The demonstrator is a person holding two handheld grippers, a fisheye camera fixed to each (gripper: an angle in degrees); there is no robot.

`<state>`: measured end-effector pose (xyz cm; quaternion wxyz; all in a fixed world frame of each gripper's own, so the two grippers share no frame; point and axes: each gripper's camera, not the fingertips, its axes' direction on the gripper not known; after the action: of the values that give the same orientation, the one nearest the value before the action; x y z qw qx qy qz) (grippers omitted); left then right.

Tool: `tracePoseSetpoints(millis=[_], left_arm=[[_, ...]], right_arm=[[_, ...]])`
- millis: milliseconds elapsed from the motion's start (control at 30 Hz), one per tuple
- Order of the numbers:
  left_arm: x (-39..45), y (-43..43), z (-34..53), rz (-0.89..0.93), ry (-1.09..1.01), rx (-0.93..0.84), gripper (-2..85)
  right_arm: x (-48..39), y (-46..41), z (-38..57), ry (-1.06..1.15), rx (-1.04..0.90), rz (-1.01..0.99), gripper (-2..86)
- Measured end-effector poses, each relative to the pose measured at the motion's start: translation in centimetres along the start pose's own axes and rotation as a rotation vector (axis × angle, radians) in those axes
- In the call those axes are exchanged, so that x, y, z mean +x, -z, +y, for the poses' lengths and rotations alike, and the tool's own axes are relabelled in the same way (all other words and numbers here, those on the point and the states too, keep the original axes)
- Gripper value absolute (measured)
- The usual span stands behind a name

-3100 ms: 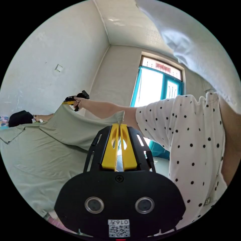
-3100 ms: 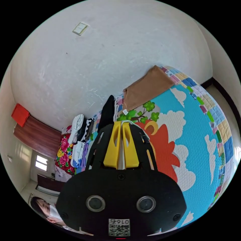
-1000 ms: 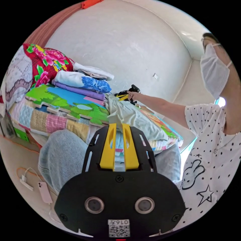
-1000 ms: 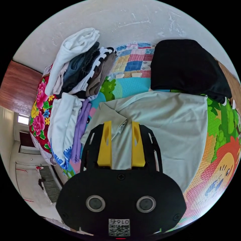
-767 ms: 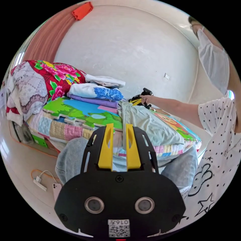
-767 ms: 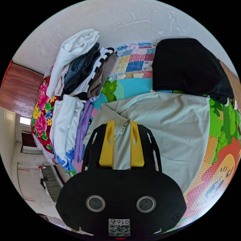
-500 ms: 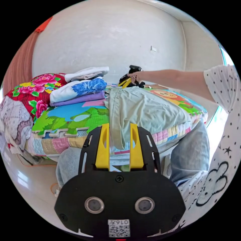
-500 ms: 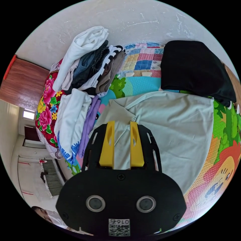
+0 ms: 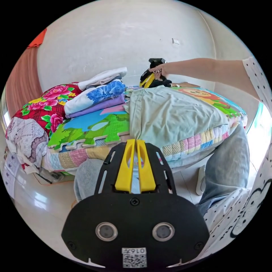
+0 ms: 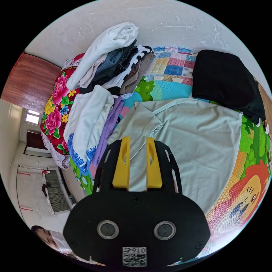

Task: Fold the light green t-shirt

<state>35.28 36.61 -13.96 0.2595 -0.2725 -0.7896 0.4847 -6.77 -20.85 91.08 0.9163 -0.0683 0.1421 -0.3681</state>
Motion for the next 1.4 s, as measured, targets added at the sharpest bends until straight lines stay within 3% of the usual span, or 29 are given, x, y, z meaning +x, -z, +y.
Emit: tracePoseSetpoints(millis=[400, 767, 1033, 1233, 1400], left_arm=[[-6.3, 2.1, -1.0, 0.201, 0.100, 0.164, -1.0], [-8.8, -1.5, 1.1, 0.273, 0.096, 0.178, -1.0], [-10.5, -5.5, 2.9, 0.365, 0.098, 0.205, -1.0], [-10.4, -8.9, 0.8, 0.620, 0.053, 0.332, -1.0], [-7.6, -13.3, -3.5, 1.025, 0.004, 0.443, -1.0]], right_arm=[[4.7, -1.8, -1.0, -0.087, -0.075, -0.006, 9.4], [9.3, -2.2, -3.4, -0.178, 0.057, -0.188, 5.8], [10.4, 0.6, -5.3, -0.193, 0.164, -0.160, 0.6], [9.9, 10.8, -4.6, -0.092, 0.240, -0.128, 0.1], [11.3, 24.5, -1.8, -0.117, 0.328, 0.055, 0.0]])
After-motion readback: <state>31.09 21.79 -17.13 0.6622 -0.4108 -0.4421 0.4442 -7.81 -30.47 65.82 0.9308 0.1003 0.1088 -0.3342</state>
